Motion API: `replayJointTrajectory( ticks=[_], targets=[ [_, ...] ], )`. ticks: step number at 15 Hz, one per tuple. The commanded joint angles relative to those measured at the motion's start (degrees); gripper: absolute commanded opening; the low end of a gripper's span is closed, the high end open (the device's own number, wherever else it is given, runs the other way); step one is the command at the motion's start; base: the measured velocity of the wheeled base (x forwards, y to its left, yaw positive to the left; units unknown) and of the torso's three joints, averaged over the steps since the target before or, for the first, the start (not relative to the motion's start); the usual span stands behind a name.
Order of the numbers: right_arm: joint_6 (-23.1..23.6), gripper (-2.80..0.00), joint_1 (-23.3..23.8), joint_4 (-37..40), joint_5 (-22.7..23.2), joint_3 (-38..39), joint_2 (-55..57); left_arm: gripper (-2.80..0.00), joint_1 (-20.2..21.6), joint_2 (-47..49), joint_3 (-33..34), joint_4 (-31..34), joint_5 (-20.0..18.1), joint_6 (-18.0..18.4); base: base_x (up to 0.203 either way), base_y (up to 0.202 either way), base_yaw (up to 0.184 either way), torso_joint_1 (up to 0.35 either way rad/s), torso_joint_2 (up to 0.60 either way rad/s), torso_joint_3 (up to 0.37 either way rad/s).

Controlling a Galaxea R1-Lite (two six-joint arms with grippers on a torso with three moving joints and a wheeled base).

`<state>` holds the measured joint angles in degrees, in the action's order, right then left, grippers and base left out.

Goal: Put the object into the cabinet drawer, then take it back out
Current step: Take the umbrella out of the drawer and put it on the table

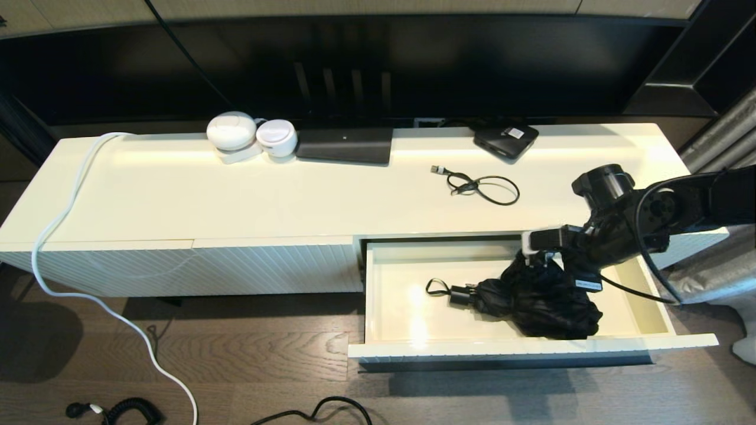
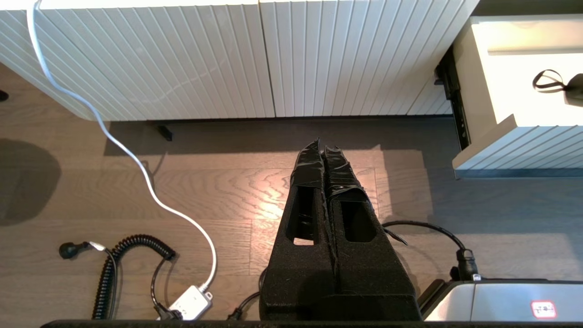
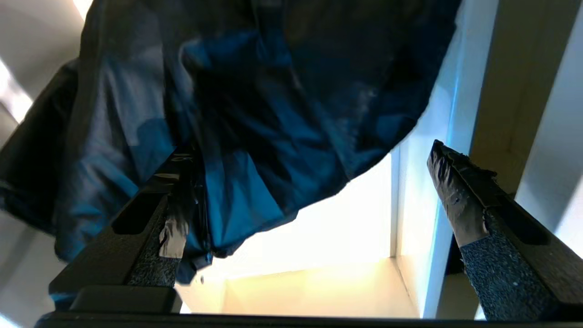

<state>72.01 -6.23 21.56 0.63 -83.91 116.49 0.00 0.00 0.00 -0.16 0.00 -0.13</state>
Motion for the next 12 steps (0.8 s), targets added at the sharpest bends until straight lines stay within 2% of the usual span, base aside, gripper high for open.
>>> replayJointTrajectory(
  ticks=[1, 4, 6, 12],
  targets=[
    [0.6, 0.00, 0.1, 4.7, 0.2, -3.5, 1.1, -2.80, 0.0, 0.0, 0.1, 0.0, 0.0, 0.0, 0.000, 0.000, 0.000, 0.000, 0.00, 0.000],
    [0.6, 0.00, 0.1, 13.3, 1.0, -9.8, 2.4, -2.80, 0.0, 0.0, 0.0, 0.0, 0.0, 0.0, 0.000, 0.000, 0.000, 0.000, 0.00, 0.000],
    [0.5, 0.00, 0.1, 16.3, 1.1, -12.4, 4.6, -2.80, 0.0, 0.0, 0.0, 0.0, 0.0, 0.0, 0.000, 0.000, 0.000, 0.000, 0.00, 0.000],
    [0.1, 0.00, 0.1, 17.2, 1.9, -15.4, 8.9, -2.80, 0.0, 0.0, 0.0, 0.0, 0.0, 0.0, 0.000, 0.000, 0.000, 0.000, 0.00, 0.000]
  ],
)
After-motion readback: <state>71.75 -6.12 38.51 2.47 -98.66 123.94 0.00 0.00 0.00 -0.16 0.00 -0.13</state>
